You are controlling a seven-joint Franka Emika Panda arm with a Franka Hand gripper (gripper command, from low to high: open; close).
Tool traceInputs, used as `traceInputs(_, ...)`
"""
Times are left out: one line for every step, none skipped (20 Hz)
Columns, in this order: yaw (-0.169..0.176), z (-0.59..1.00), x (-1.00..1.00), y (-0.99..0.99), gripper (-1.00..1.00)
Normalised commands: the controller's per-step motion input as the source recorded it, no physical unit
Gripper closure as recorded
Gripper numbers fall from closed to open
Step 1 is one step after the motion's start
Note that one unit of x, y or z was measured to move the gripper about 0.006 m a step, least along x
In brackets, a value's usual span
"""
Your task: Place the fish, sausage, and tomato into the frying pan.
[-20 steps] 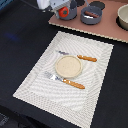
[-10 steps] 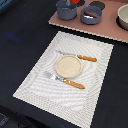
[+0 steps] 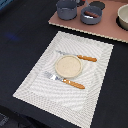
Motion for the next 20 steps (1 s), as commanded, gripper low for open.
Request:
traceInputs(-0.030, -0.04, 0.76, 0.62, 1.00)
traceInputs(-0.031, -0.05, 0.76, 0.62, 1.00)
traceInputs(-0.033, -0.06, 0.74, 0.62, 1.00)
traceInputs(-0.033, -0.08, 0.73, 0.62, 1.00)
traceInputs(-0.035, -0.11, 0.71, 0.62, 1.00)
traceInputs(-0.033, -0.14, 0.66, 0.61, 1.00)
traceInputs(-0.032, -0.16, 0.63, 0.61, 1.00)
traceInputs(-0.031, -0.19, 0.56, 0.58, 1.00)
traceInputs(-0.031, -0.21, 0.51, 0.58, 1.00)
traceInputs(-0.027, -0.23, 0.47, 0.56, 1.00)
traceInputs(-0.025, -0.25, 0.41, 0.55, 1.00)
traceInputs(-0.020, -0.24, 0.37, 0.55, 1.00)
traceInputs(-0.018, -0.21, 0.35, 0.51, 1.00)
traceInputs(-0.011, -0.06, 0.36, 0.42, 1.00)
traceInputs(-0.012, 0.00, 0.33, 0.40, 1.00)
traceInputs(-0.012, 0.00, 0.35, 0.41, -1.00)
traceInputs(-0.010, 0.10, 0.41, 0.39, -1.00)
traceInputs(-0.019, 0.28, 0.39, 0.31, -1.00)
traceInputs(-0.045, 0.56, 0.31, 0.25, -1.00)
traceInputs(-0.039, 0.92, 0.25, 0.23, -1.00)
